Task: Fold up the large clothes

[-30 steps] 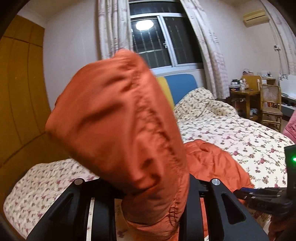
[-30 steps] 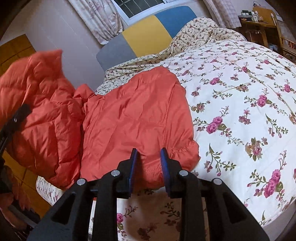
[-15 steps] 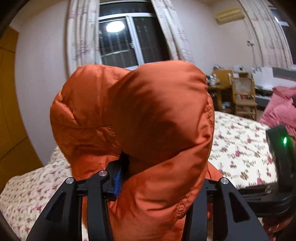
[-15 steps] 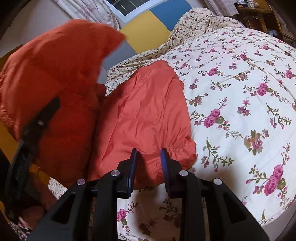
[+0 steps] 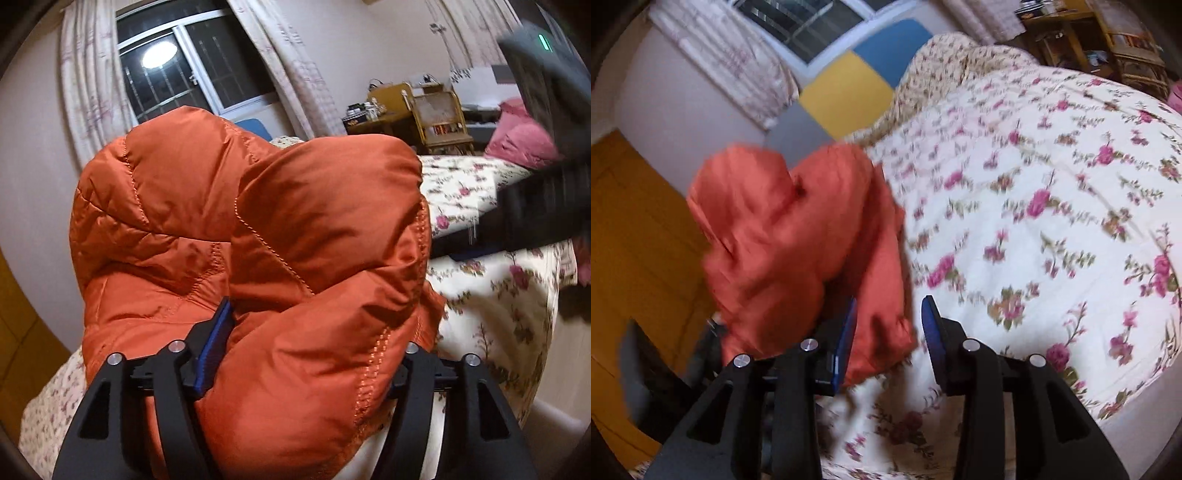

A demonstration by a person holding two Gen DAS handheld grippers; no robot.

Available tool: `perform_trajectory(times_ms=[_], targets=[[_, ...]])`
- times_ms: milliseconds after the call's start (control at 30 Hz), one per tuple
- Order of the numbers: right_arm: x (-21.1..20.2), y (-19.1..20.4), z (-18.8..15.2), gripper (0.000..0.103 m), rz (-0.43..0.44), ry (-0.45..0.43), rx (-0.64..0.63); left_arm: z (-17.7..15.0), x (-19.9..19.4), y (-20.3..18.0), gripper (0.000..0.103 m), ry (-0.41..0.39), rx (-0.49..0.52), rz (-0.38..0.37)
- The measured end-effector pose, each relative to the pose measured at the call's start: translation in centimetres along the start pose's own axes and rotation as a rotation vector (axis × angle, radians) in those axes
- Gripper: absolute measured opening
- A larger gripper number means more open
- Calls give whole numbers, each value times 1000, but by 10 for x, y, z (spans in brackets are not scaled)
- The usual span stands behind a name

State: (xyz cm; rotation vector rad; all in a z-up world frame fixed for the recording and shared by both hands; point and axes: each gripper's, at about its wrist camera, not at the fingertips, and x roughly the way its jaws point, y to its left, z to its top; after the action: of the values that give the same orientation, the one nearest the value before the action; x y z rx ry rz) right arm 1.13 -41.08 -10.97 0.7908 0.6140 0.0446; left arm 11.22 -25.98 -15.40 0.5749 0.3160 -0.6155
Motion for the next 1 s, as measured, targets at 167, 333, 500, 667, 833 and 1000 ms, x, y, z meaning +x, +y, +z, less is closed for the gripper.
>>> perform_trajectory(times_ms=[167, 333, 500, 667, 833, 1000], targets=[[-23, 28, 12, 53, 101, -76, -48, 3, -10, 4, 79, -25, -42, -67], [-17, 60, 19, 63, 176, -28, -97, 4, -24, 14, 79, -55, -126, -124], [8, 79, 13, 33, 78, 71, -240, -3, -46, 20, 79, -90, -150, -160], [17, 59, 3, 13, 47, 90, -242, -24, -78, 46, 79, -134, -271, -119], [32, 22, -17, 10, -6, 162, -171, -37, -83, 101, 79, -135, -500, 44], [50, -6, -29, 10, -3, 184, -94, -36, -54, 138, 79, -64, -615, 148]])
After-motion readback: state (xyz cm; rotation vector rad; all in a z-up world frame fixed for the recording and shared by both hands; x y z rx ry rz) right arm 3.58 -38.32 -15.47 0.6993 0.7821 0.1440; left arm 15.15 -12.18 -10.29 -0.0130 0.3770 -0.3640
